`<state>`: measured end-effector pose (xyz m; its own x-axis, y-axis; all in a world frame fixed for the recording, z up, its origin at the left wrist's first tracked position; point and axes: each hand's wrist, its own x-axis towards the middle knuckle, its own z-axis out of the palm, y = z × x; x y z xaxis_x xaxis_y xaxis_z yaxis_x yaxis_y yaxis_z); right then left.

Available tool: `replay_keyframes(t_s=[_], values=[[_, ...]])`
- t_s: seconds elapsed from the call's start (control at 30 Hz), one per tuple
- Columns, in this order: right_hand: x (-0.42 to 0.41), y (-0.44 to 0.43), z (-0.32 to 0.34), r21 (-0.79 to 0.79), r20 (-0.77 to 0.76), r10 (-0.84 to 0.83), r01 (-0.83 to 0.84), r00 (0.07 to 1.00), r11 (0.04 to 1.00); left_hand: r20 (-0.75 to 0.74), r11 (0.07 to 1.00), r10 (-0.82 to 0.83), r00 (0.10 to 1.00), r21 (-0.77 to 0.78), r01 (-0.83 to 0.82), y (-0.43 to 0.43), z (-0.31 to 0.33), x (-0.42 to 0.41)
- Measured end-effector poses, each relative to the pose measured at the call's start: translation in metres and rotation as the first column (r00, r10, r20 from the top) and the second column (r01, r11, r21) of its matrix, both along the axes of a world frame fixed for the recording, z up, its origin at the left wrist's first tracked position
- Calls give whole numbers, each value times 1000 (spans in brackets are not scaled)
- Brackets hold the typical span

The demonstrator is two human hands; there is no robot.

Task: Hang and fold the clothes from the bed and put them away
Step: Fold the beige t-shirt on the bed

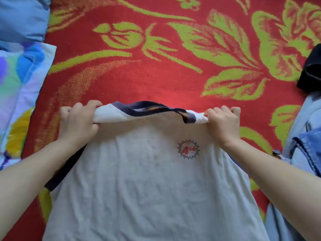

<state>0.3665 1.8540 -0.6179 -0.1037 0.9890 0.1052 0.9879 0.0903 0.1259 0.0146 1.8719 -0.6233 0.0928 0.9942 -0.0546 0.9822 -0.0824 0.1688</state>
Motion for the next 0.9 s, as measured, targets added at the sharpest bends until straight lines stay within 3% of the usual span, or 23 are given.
replay_keyframes(t_s=[0.07, 0.13, 0.23, 0.33, 0.47, 0.63, 0.73, 0.77, 0.83, 0.87, 0.9], values=[[18, -35, 4, 193, 10, 185, -183, 983, 964, 82, 993, -86, 993, 91, 79, -26, 12, -20], [38, -73, 7, 208, 39, 328, -329, 944, 921, 55, 957, -276, 960, 107, 269, -62, 18, -38], [55, -130, 12, 48, 69, 516, -520, 854, 853, -7, 867, -498, 867, 24, 498, -127, 14, -58], [53, -177, 7, -209, 19, 642, -625, 766, 752, -21, 843, -529, 849, -130, 522, -183, 7, -63], [37, -200, -2, -428, 18, 546, -488, 837, 761, -38, 820, -558, 829, -179, 544, -221, 2, -51], [25, -200, 3, -551, 14, 461, -378, 887, 744, -65, 792, -601, 796, -182, 583, -231, 0, -43], [26, -202, 9, -591, -28, 439, -370, 898, 717, -153, 775, -605, 782, -337, 534, -222, 11, -28], [26, -202, 11, -575, -29, 427, -365, 904, 732, -192, 721, -633, 750, -499, 481, -214, 18, -19], [25, -196, 19, -497, -31, 365, -331, 931, 802, -217, 620, -577, 787, -743, 250, -198, 19, -8], [23, -191, 22, -457, -25, 317, -293, 948, 840, -233, 616, -475, 849, -777, 132, -188, 24, -1], [20, -184, 23, -428, -13, 259, -239, 966, 871, -224, 679, -392, 892, -725, 116, -179, 29, 3]])
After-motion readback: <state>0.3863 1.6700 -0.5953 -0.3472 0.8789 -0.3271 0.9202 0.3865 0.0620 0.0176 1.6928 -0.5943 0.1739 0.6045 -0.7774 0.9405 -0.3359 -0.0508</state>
